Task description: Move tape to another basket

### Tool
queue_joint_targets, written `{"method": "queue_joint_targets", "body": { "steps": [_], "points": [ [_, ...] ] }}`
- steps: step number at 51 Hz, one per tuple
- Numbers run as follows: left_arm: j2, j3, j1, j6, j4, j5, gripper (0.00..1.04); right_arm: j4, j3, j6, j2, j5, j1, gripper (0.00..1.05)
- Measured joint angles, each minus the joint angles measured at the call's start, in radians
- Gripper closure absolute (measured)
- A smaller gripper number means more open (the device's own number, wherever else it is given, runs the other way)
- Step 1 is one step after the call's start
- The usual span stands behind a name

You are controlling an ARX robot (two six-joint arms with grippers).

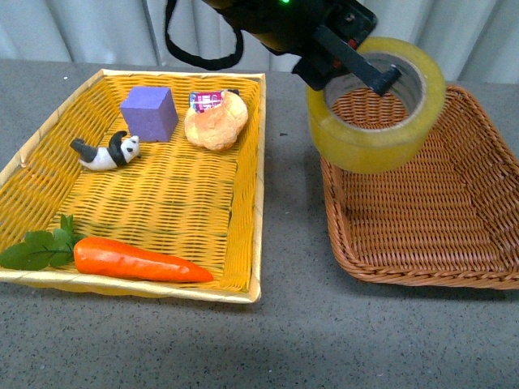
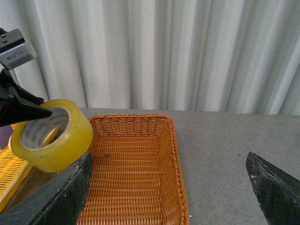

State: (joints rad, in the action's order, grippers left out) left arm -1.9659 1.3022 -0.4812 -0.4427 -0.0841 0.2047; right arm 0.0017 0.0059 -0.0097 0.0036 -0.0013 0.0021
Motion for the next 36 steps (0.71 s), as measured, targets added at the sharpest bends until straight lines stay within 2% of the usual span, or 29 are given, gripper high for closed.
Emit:
{"method": "queue_joint_targets", "body": {
  "steps": [11,33,36],
  "points": [
    [-0.031,0.060,-0.057,-0.068,0.017,0.005,0.89,0.000,0.000,0.000,0.000,0.000,0.000,0.09],
    [-0.031,0.063,-0.055,-0.088,0.025,0.005,0.89,0.000,0.000,0.000,0.000,0.000,0.000,0.09],
    [-0.031,0.063,-0.055,-0.088,0.025,0.005,0.89,-0.064,0.022,-0.044,0.028,-0.040,-0.011,0.09]
  ]
}}
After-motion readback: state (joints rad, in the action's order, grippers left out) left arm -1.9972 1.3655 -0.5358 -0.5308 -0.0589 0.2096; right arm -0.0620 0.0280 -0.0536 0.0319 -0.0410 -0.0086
